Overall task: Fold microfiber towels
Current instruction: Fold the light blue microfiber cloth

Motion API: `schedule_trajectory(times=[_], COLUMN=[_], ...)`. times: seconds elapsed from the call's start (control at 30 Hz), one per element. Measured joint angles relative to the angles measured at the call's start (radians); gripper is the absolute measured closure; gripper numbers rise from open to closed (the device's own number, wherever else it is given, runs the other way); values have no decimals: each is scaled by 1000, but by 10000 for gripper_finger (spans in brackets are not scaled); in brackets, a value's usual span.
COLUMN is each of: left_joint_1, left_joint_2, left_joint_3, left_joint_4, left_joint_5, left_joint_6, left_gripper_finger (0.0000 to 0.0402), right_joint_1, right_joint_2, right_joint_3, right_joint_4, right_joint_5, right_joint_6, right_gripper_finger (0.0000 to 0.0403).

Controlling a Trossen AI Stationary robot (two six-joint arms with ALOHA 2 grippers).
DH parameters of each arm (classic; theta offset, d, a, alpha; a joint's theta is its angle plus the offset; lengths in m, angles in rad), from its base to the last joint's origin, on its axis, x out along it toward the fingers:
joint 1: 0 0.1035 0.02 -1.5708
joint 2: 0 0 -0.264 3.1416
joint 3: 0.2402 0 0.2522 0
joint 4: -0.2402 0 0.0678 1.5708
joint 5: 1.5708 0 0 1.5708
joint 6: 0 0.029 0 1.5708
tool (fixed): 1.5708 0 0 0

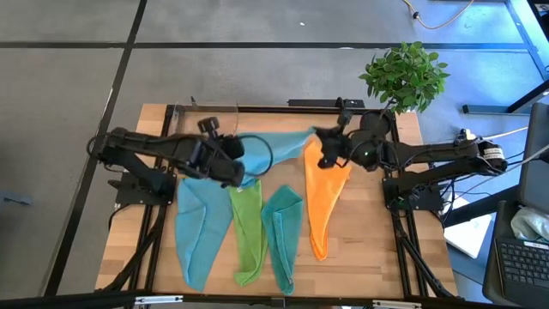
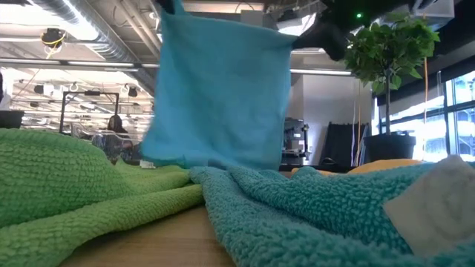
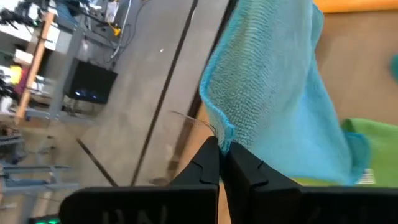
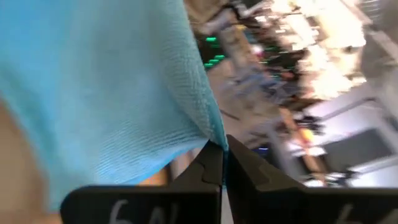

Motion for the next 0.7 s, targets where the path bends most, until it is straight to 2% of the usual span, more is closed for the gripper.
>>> schedule_trajectory(times=[0.2,0.37,0.43,0.5,0.6,0.7], left_joint_1=[-161,-282,-330,-368,-408,-417], left_joint_2=[-15,-14,-14,-14,-14,-18], left_joint_3=[-140,-237,-248,-249,-224,-188], left_joint_4=[42,251,328,362,307,183], left_joint_5=[27,76,78,50,-68,-228], left_joint_6=[-231,-294,-294,-283,-264,-267], left_gripper_finger=[402,402,402,402,402,402], right_joint_1=[126,237,281,319,346,315], right_joint_2=[0,0,0,0,0,0], right_joint_3=[0,0,0,1,35,79], right_joint_4=[-154,-222,-236,-227,-206,-131], right_joint_5=[-116,-217,-220,-126,110,212], right_joint_6=[205,270,281,262,171,31], right_gripper_finger=[397,395,394,395,398,398])
